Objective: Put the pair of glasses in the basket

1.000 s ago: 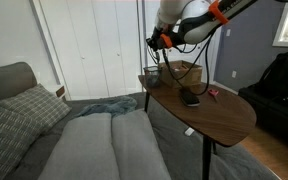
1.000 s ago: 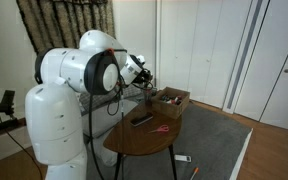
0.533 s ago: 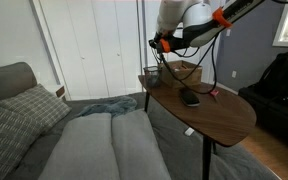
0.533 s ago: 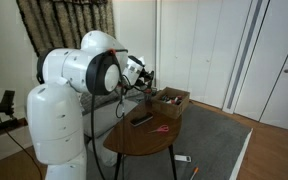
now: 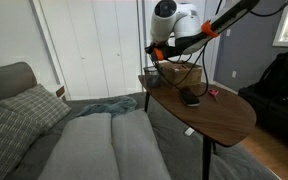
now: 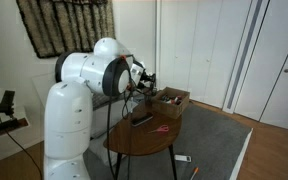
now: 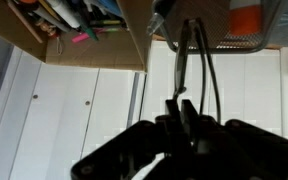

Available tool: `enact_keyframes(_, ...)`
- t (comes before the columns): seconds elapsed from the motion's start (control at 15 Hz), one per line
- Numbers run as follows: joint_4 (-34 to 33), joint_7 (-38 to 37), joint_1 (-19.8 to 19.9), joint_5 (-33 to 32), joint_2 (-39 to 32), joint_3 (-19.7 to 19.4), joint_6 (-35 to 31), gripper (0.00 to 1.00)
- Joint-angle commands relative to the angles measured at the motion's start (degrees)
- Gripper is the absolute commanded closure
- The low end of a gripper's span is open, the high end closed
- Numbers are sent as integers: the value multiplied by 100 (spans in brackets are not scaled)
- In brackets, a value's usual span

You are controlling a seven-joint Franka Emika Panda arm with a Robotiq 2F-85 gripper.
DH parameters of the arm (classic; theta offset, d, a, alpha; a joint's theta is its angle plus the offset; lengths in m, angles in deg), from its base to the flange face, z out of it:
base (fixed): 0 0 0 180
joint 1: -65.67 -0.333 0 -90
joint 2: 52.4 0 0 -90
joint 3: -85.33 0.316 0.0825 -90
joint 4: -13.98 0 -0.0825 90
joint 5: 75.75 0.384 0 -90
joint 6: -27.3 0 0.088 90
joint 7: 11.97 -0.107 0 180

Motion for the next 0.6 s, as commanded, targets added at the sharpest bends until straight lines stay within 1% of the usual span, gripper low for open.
enact_keyframes(0.0,-464,7,-1297,182,-251,-1279,-135,65)
enact_keyframes(0.07,-511,22,-1544,226,-266,-1524,-178,64)
enact_keyframes(0.2,-458,104,-1885,362,-128,-1845,-172,52)
enact_keyframes(0.27,-336,41,-1567,237,7,-1448,5,44)
enact_keyframes(0.4,-25,-223,-1619,130,496,-1503,74,29)
enact_keyframes(0.53,152,-571,-1602,-145,924,-1528,-52,17)
